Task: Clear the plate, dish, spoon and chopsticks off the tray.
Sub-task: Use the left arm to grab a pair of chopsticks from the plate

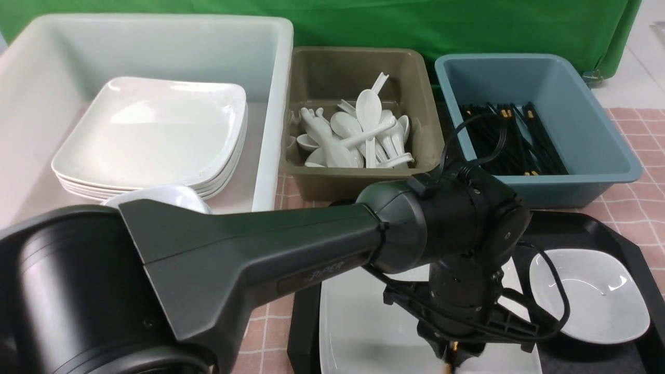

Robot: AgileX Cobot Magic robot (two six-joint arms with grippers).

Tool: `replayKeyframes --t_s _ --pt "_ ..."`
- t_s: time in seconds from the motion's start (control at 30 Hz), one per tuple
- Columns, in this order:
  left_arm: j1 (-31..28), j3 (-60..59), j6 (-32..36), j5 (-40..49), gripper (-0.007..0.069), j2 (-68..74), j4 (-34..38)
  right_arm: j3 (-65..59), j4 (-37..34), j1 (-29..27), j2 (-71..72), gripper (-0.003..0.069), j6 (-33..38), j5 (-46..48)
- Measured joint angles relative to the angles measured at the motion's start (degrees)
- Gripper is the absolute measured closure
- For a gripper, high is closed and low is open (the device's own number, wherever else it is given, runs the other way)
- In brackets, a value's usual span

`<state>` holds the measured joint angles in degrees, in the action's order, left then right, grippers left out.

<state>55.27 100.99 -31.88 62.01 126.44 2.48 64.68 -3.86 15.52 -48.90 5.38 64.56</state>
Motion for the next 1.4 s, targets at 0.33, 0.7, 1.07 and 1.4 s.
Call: replayKeyframes --t_s 0.33,0.7,1.07,1.4 --pt "0.0 0.98 2.68 5.66 0.0608 0.25 -3.8 0.0 0.0 0.0 0.0 0.0419 1.24 0.13" --pt "-0.05 0.98 5.52 7.45 0.0608 -3.92 -4.66 0.0 0.0 0.0 0.0 0.0419 1.3 0.17" --pt "-0.05 1.0 13.04 0.25 0.0608 -3.75 -5.28 0.0 0.0 0.0 0.0 0.0417 1.3 0.17" --pt "-0.05 1.0 23.02 -2.21 0.0572 -0.36 -5.34 0.0 0.0 0.0 0.0 0.0417 1.12 0.17"
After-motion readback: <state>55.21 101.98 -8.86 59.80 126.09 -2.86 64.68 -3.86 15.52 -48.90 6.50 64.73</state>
